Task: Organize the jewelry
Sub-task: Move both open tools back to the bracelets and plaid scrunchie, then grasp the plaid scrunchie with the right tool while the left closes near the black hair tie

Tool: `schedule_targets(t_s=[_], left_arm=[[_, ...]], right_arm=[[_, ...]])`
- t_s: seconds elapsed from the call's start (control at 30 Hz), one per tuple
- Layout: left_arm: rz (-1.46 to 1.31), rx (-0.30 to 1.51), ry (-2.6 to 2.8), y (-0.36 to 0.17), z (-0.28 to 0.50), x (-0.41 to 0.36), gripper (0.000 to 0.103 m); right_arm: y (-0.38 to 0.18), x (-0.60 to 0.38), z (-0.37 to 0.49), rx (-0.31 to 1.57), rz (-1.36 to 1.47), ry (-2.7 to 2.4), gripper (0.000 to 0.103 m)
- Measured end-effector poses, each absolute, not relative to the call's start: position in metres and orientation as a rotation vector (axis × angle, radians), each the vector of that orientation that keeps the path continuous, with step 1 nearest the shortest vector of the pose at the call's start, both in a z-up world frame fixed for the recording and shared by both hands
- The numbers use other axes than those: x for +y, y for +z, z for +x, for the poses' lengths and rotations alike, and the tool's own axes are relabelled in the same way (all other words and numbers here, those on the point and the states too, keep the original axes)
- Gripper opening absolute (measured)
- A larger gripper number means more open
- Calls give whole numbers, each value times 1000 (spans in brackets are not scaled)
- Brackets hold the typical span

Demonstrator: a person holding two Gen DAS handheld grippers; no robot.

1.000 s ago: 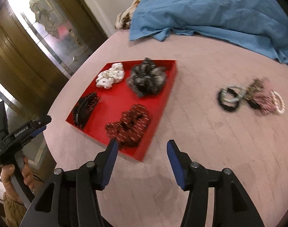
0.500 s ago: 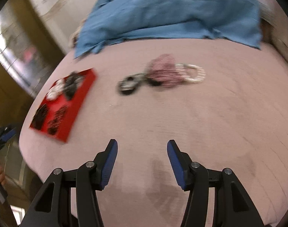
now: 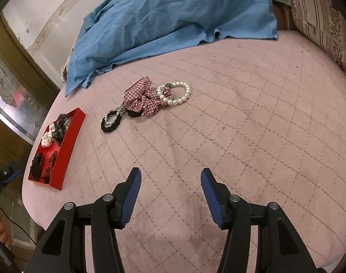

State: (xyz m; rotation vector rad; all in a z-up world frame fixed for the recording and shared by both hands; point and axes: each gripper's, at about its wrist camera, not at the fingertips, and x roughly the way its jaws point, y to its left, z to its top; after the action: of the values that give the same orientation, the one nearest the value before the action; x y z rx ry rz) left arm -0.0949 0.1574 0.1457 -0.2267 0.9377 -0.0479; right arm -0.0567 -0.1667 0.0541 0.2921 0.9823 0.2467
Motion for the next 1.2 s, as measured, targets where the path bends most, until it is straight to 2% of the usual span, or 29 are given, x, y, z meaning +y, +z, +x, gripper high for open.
schedule_targets(t_s=[0.33, 0.37, 0.53, 0.6, 0.9, 0.97, 1.03, 1.2], left_arm=[[-134, 961, -148, 118, -39, 105, 56], [-130, 963, -156, 115, -34, 101, 55], [-89, 989, -197, 92, 1, 83, 34], [-84, 1007, -206, 81, 16, 78, 30], [-107, 1044, -290, 56, 58, 64, 30], [-93, 1052, -307, 52, 66, 59, 27], [-95, 1065, -321, 47, 73, 57, 17], [-115, 1068, -336, 39, 83, 55, 17]], right_arm=[[40, -170, -32, 999, 337, 260, 59], [39, -170, -29, 1001, 342, 262, 59], [39, -165, -9, 1002, 388, 304, 59], [43, -157, 4, 990, 388, 327, 59], [62, -115, 65, 935, 349, 382, 59], [60, -107, 78, 944, 343, 384, 58], [56, -103, 88, 955, 340, 385, 55], [45, -94, 104, 986, 323, 384, 49]])
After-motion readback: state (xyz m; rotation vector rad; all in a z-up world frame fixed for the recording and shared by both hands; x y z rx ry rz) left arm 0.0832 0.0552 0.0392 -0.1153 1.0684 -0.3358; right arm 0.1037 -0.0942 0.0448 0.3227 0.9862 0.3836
